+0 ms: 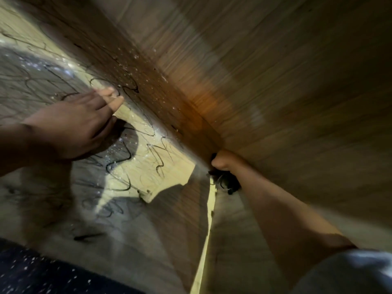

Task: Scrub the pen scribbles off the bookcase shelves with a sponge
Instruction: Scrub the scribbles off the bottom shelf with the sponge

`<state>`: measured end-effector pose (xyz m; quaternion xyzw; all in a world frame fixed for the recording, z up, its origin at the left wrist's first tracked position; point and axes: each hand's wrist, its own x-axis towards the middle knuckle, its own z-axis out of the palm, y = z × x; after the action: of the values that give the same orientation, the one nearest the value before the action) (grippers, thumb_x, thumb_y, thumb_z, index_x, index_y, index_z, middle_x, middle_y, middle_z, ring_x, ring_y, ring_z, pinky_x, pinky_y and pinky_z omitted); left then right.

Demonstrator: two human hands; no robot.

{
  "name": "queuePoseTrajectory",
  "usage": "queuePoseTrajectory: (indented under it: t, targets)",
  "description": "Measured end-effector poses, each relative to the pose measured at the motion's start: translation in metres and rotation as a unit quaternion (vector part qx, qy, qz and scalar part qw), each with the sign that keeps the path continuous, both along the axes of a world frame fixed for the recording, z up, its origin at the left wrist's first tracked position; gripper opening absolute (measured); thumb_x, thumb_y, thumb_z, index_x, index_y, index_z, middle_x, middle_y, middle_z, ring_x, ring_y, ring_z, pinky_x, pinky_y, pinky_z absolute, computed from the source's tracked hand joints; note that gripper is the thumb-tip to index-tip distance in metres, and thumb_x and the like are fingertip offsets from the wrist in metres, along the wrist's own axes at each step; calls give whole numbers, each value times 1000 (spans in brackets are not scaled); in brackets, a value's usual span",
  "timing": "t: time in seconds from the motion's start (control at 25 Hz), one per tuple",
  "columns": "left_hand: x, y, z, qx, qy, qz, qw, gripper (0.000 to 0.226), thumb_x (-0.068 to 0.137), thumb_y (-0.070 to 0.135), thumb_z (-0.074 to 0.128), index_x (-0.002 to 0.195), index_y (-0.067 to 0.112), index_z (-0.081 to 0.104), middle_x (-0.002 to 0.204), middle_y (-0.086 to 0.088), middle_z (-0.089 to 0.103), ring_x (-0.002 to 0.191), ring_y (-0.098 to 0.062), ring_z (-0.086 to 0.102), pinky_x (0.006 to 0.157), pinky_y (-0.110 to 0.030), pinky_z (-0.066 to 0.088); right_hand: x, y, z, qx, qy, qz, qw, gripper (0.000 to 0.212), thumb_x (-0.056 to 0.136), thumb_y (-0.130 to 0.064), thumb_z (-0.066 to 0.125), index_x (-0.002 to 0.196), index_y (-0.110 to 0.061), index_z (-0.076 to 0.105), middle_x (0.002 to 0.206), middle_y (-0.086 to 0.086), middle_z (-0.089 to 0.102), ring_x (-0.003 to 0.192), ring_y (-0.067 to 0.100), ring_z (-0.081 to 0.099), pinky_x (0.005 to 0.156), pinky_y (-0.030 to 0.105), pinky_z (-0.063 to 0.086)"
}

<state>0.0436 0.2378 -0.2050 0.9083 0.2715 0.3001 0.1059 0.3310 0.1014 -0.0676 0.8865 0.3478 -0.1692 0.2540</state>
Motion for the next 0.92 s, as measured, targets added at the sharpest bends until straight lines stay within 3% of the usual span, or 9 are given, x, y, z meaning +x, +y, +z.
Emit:
queuePoseTrajectory:
  t: [0.08, 0.16, 0.28, 0.4, 0.6, 0.72, 0.8, 0.88, 0.92]
  targets:
    - [-16, -13, -3, 0, -17, -5, 1000, 73, 100, 47, 8, 140, -6, 39, 134, -32, 49, 146, -22, 16, 118, -23, -1, -22, -16, 1, -45, 24, 11, 999, 17, 94, -8, 48, 103, -2, 62, 90, 15, 58, 88, 26, 55, 62, 28, 39]
    - [-36, -25, -8, -11, -30, -13, 999, 70, 101, 45, 11, 140, -7, 38, 135, -32, 48, 146, -7, -5, 121, -30, 3, -45, -36, 1, -88, 41, 25, 995, 12, 93, -10, 48, 90, -5, 58, 80, 9, 51, 82, 22, 51, 59, 27, 40]
    - [-66, -34, -7, -10, -25, -24, 999, 71, 101, 45, 14, 140, -9, 38, 141, -28, 44, 148, -9, -6, 121, -30, 1, -72, -85, -18, -98, 42, 33, 994, 27, 93, -18, 50, 111, -1, 59, 100, 13, 59, 101, 28, 60, 85, 35, 48]
    - [-81, -39, -3, -10, -25, -13, 1000, 73, 100, 47, 14, 138, -8, 41, 137, -29, 48, 149, -9, -5, 121, -28, -1, -92, -120, -44, -59, 22, -37, 997, 35, 93, -14, 47, 125, -2, 55, 128, 17, 56, 123, 35, 51, 100, 41, 44]
    - [-65, -33, -4, 9, -8, -2, 1000, 75, 100, 52, 12, 142, -5, 37, 140, -27, 46, 147, -7, -13, 120, -27, -3, -91, -97, -27, 36, -26, -68, 997, 45, 88, -9, 52, 132, -3, 47, 133, 15, 53, 125, 30, 50, 103, 34, 41]
    - [-50, -27, -6, 20, -10, -10, 1000, 75, 99, 51, 11, 143, -4, 35, 142, -27, 45, 144, -3, -17, 120, -28, -3, -58, -48, -20, 3, -23, -43, 999, 29, 91, -11, 52, 117, 1, 59, 123, 16, 61, 114, 29, 58, 90, 32, 46]
    - [-50, -25, -5, 8, -26, -21, 999, 74, 99, 51, 12, 144, -2, 35, 142, -26, 45, 145, -3, -14, 120, -29, -1, -33, -21, -18, 5, -18, -46, 999, 16, 95, -10, 49, 98, -1, 63, 112, 19, 64, 95, 28, 63, 74, 29, 44]
    - [-52, -24, -4, -2, -36, -24, 999, 73, 99, 51, 12, 145, -1, 35, 143, -24, 44, 147, -6, -8, 121, -30, 1, -8, -1, -20, 33, -47, -55, 997, 26, 95, -10, 49, 70, -5, 52, 91, 17, 64, 70, 25, 59, 62, 28, 41]
    - [-54, -25, -4, -4, -30, -22, 999, 73, 99, 51, 11, 145, -1, 34, 143, -23, 44, 148, -9, -5, 121, -30, 2, 2, 7, -22, 42, -52, -55, 996, 32, 96, -10, 47, 64, -7, 47, 88, 16, 63, 71, 26, 60, 62, 28, 41]
